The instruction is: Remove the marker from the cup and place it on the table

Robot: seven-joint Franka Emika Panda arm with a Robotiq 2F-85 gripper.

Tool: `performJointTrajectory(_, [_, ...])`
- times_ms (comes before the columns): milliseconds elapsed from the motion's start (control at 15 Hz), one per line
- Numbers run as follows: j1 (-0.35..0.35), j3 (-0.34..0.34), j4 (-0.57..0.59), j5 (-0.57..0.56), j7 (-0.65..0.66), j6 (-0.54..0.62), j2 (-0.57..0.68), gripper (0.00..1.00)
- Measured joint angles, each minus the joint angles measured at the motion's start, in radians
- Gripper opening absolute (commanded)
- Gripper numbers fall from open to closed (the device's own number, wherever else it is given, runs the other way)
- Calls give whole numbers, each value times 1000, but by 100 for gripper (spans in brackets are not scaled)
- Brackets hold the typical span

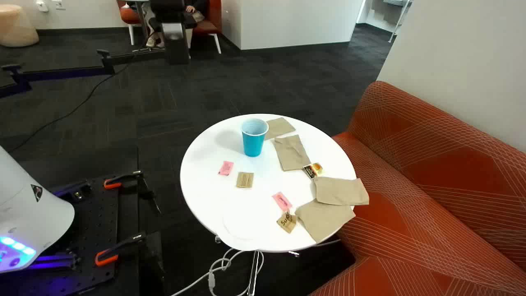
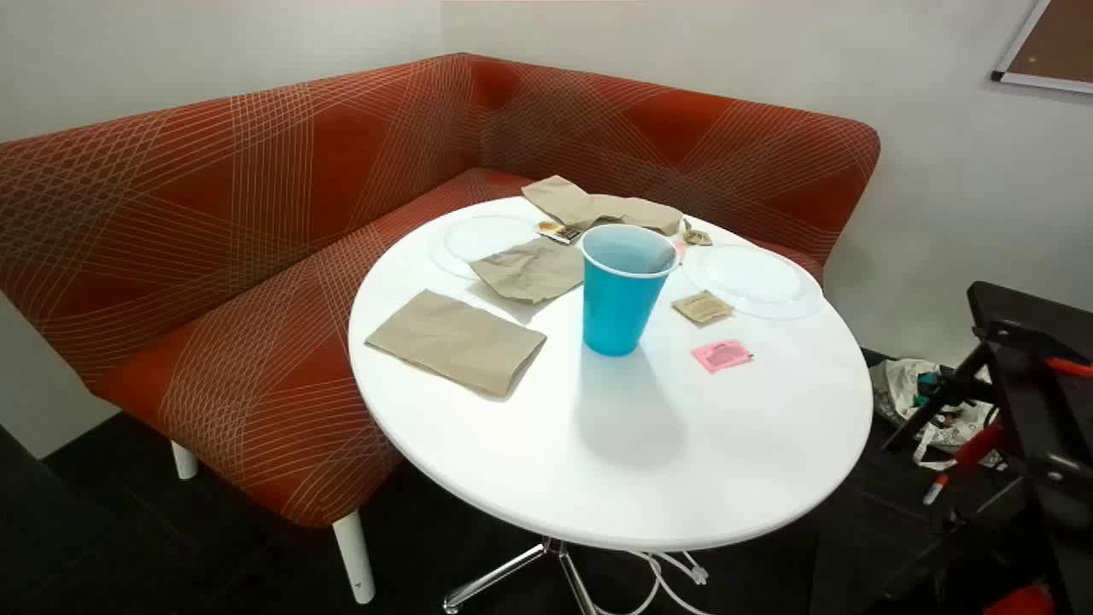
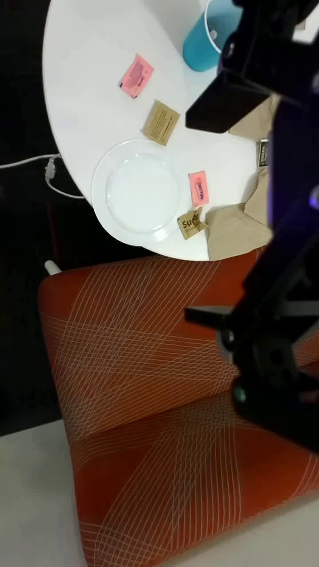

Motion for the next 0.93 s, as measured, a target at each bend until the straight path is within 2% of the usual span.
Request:
performJointTrajectory(667, [6,0,0,1,0,1,2,100])
performJointTrajectory(933, [62,15,15,2,0,21,48,100])
